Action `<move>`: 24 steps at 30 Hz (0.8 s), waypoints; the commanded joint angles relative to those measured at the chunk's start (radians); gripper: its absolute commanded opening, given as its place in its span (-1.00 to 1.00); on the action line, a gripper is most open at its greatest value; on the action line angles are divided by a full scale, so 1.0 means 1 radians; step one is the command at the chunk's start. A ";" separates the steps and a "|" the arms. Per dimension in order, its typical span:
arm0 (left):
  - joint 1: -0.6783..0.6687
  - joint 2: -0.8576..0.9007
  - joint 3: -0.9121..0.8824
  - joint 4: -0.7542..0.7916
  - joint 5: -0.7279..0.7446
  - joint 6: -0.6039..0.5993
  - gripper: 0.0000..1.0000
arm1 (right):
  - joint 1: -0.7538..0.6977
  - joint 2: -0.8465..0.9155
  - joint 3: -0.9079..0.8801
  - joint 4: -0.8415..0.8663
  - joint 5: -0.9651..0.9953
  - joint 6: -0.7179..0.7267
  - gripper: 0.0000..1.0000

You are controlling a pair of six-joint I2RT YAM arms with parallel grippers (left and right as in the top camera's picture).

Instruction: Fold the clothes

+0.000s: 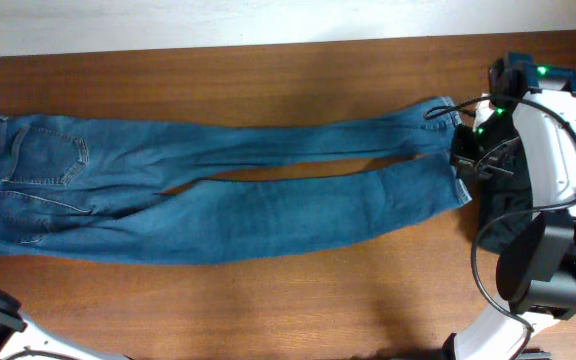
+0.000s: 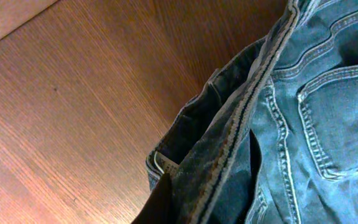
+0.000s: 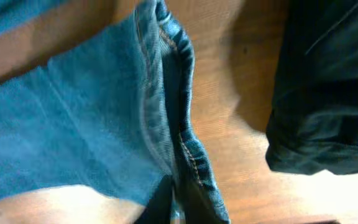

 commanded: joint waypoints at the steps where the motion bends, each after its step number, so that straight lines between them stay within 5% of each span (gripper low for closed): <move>1: 0.003 -0.065 0.014 0.001 -0.021 -0.015 -0.66 | -0.003 0.005 0.021 0.020 0.050 0.008 0.35; 4: 0.003 -0.065 0.014 -0.004 -0.021 -0.015 -0.43 | -0.004 0.005 0.021 0.020 0.058 0.009 0.45; 14: 0.004 -0.065 0.014 -0.004 -0.022 -0.014 -0.43 | -0.004 0.005 -0.071 -0.029 0.055 0.117 0.47; 24: 0.004 -0.065 0.014 -0.005 -0.022 -0.014 -0.43 | -0.006 0.005 -0.457 0.289 -0.037 0.383 0.35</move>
